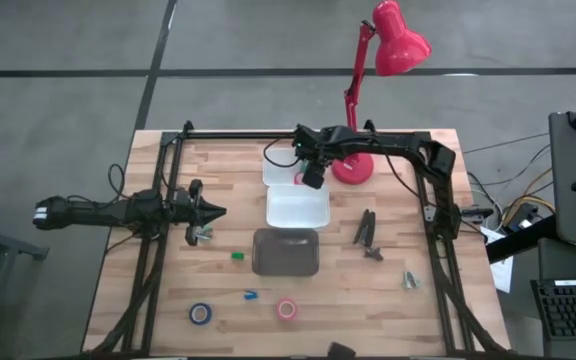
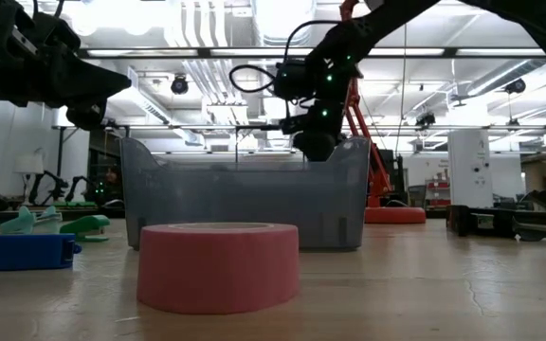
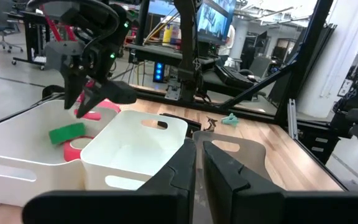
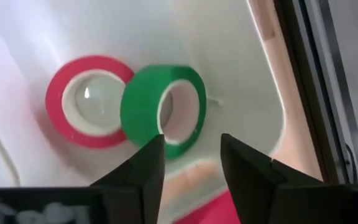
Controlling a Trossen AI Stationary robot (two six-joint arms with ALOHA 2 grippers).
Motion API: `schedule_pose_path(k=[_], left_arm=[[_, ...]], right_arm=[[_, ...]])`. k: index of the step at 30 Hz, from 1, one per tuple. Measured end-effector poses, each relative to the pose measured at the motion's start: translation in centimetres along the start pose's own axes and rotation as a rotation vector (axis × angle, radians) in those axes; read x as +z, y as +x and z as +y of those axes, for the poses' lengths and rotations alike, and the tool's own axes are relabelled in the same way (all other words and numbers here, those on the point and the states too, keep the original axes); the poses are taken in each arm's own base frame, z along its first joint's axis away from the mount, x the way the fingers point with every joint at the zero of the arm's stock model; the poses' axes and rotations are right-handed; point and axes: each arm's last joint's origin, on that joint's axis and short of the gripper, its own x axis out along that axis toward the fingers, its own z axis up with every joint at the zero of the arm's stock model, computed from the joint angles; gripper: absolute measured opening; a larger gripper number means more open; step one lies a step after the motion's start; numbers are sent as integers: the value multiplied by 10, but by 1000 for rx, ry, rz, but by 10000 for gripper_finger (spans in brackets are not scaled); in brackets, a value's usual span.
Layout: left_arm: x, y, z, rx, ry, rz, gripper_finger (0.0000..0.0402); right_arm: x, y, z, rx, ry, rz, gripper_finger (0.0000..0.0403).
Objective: Pick and place Stapler, Stapler remover, tape
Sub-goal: Put the pink tape into the top white bin
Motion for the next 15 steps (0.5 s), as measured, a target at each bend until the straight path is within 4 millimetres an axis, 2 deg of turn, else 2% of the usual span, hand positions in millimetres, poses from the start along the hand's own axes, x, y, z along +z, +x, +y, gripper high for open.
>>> schedule_pose_path(k=[4,10,15], left_arm=[[0,0,0,0,0,0,30],[0,0,0,0,0,0,30],[0,0,0,0,0,0,30]], right_arm=[[-4,-21,-3,1,24,-3,164],[-12,-66,-7,8,92,-78,168],[-17,-99,4,40,116,-156,163]])
